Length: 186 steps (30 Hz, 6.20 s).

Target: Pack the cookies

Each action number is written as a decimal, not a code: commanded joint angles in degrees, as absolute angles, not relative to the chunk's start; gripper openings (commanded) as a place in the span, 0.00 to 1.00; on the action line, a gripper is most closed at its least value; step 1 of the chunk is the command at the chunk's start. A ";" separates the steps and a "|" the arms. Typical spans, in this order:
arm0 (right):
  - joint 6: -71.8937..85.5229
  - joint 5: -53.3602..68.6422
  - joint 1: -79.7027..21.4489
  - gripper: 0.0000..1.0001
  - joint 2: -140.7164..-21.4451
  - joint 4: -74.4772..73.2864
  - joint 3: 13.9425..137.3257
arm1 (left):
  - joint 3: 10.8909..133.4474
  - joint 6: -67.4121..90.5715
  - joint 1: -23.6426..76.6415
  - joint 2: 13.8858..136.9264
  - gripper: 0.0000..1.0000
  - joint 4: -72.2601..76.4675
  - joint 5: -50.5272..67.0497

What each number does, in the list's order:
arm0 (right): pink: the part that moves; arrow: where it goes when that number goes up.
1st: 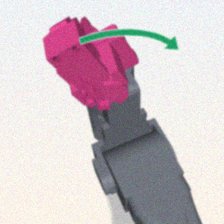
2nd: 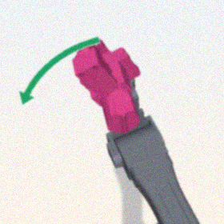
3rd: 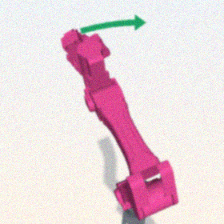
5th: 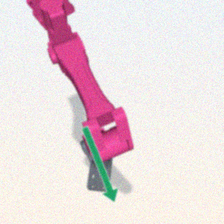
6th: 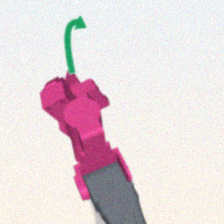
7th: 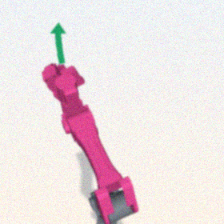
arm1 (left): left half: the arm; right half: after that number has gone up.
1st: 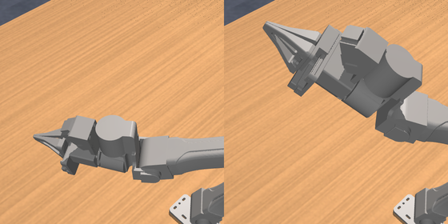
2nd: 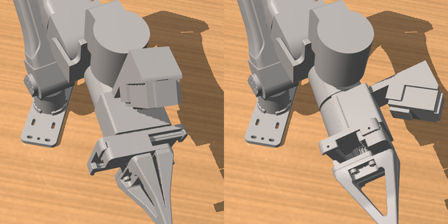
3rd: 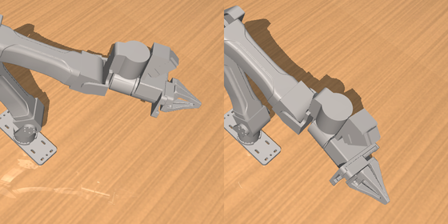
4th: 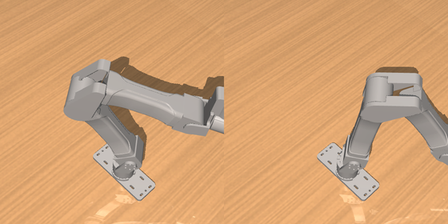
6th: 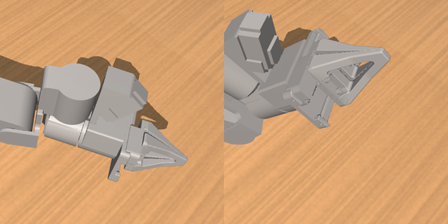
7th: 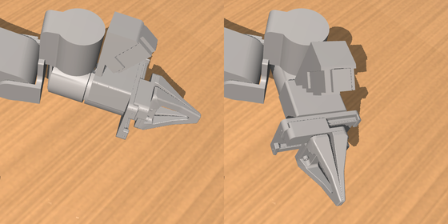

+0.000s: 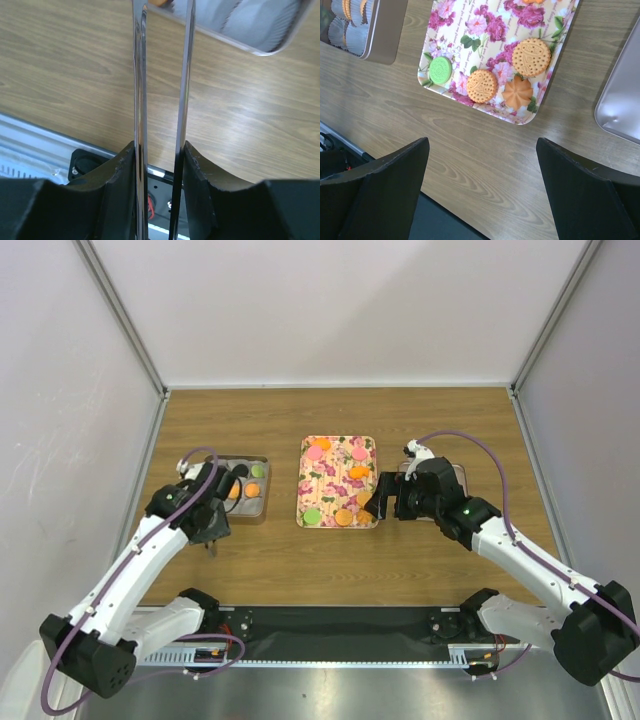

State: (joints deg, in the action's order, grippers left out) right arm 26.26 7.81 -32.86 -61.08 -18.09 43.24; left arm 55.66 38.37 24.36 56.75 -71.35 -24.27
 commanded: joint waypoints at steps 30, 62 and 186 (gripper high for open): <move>25.14 0.35 -29.00 0.95 -62.05 -18.19 43.51 | 76.64 39.46 55.63 81.82 0.43 -58.88 -22.24; 25.14 1.23 -28.83 0.95 -62.05 -17.67 43.15 | 64.87 45.53 60.47 78.66 0.50 -60.56 -20.04; 25.49 4.13 -29.00 0.95 -61.70 -16.96 42.89 | 59.42 38.32 37.09 61.43 0.36 -72.95 -26.72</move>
State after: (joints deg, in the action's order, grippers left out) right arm 25.85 3.60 -29.02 -62.46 -18.52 42.96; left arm 60.05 40.18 37.93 62.08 -75.11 -26.96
